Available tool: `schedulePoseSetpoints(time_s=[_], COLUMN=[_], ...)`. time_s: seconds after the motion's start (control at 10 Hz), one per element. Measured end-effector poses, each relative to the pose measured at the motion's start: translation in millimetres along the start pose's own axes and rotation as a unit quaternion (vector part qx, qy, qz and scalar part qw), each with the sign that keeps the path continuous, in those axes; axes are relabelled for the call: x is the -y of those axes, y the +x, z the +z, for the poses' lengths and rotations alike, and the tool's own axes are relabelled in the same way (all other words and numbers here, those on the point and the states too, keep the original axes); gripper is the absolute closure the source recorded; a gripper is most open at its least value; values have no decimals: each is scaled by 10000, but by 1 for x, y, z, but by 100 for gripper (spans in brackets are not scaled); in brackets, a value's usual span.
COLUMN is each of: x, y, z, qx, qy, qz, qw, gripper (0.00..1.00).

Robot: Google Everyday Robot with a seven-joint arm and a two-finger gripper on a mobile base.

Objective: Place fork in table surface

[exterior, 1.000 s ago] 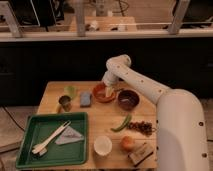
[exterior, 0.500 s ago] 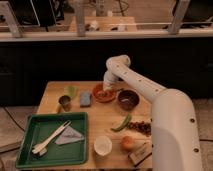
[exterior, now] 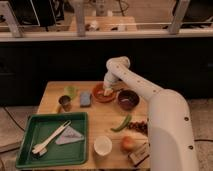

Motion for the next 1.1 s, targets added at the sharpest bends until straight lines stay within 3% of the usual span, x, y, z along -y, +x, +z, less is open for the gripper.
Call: schedulePoseSetpoints(time_s=[0.9, 1.1], x=[-3, -3], y=[16, 22], z=[11, 17], qx=[-54, -77], qy=[-170, -274], qz=[225, 322], qw=[9996, 9991], gripper=[47, 59])
